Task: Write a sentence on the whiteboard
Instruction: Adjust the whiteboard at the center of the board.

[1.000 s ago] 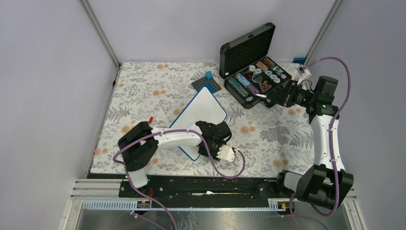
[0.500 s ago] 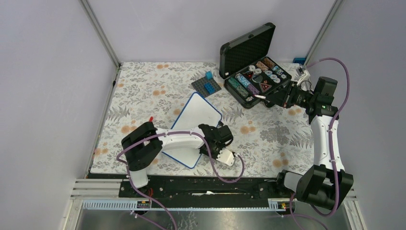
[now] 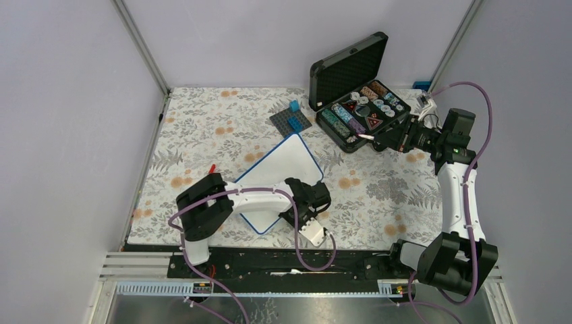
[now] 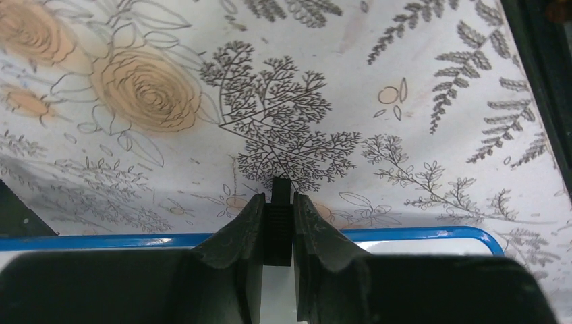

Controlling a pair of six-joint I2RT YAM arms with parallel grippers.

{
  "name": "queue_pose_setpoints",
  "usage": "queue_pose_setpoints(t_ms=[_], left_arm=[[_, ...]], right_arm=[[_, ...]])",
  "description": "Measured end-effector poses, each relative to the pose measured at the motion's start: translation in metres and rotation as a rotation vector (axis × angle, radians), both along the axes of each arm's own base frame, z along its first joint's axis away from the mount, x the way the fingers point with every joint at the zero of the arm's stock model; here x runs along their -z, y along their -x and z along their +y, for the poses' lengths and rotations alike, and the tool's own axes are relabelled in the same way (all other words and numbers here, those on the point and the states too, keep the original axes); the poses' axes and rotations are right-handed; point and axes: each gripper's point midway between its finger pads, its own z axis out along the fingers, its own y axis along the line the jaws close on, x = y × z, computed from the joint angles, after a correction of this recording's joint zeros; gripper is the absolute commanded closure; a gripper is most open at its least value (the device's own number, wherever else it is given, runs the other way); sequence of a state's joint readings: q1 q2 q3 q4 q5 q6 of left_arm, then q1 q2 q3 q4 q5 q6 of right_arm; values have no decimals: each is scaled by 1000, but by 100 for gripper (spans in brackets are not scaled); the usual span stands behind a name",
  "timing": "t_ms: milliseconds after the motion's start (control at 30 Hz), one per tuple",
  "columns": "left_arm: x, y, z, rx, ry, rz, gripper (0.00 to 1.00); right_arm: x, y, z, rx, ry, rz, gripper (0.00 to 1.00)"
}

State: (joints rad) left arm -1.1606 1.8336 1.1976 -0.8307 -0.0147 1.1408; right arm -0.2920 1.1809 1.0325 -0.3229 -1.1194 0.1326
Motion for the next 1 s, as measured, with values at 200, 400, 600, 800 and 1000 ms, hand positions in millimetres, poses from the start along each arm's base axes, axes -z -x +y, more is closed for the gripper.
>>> queue_pose_setpoints(t_ms=[200,400,600,800,1000], left_arm=[[2,-3,1,121,-84,11,100],[1,-13,-4,206,-139,-12,80],[-3,-24,-5,241,-175,-72,48],[-15,-29,-18,197,-134,-108,33],[-46,-21,-34,129,-45,-125,31]], right_arm=[[0,0,0,-1,0,0,100],[1,0,0,-1,-2,3,100],[1,1,1,-6,-5,4,100],[1,1,1,-7,-6,4,100],[1,1,1,-5,-9,9,100]])
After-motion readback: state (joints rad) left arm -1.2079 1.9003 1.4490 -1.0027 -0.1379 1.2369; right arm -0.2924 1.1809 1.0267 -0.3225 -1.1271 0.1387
